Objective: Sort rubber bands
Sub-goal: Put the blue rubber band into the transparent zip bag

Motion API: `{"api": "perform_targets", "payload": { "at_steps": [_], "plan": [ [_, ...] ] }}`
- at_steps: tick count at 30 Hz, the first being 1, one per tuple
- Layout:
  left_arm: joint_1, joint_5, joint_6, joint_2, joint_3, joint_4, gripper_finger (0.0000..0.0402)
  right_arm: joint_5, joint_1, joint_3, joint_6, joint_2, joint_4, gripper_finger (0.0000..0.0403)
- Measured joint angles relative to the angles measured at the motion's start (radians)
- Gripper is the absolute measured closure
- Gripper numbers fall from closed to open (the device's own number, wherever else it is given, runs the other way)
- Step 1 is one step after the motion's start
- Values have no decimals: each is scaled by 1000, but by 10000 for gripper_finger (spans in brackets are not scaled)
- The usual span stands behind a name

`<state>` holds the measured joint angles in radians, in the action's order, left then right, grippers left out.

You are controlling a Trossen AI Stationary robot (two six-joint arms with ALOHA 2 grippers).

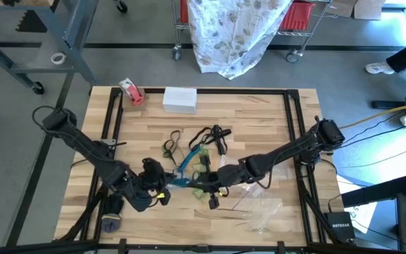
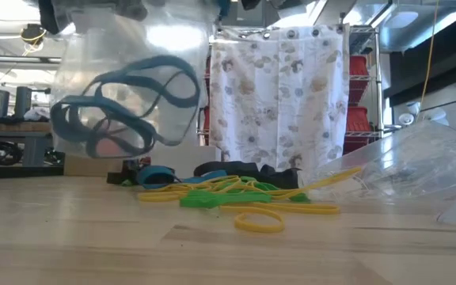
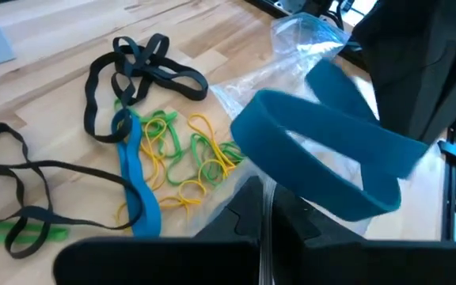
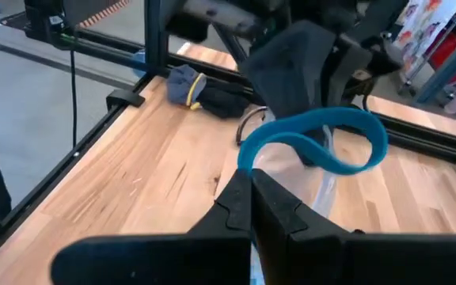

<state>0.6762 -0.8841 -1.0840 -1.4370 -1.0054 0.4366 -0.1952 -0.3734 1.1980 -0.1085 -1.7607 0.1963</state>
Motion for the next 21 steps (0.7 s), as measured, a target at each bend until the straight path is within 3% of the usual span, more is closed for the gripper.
{"api": "perform_targets", "payload": {
  "at_steps": [8,21],
  "plan": [
    [-17,1,31,-19,0,-68,401,-23,10,1,1,-34,138,402],
    [-19,-15,-11,-19,0,-82,401,-54,20,0,131,-144,61,402]
  ]
}}
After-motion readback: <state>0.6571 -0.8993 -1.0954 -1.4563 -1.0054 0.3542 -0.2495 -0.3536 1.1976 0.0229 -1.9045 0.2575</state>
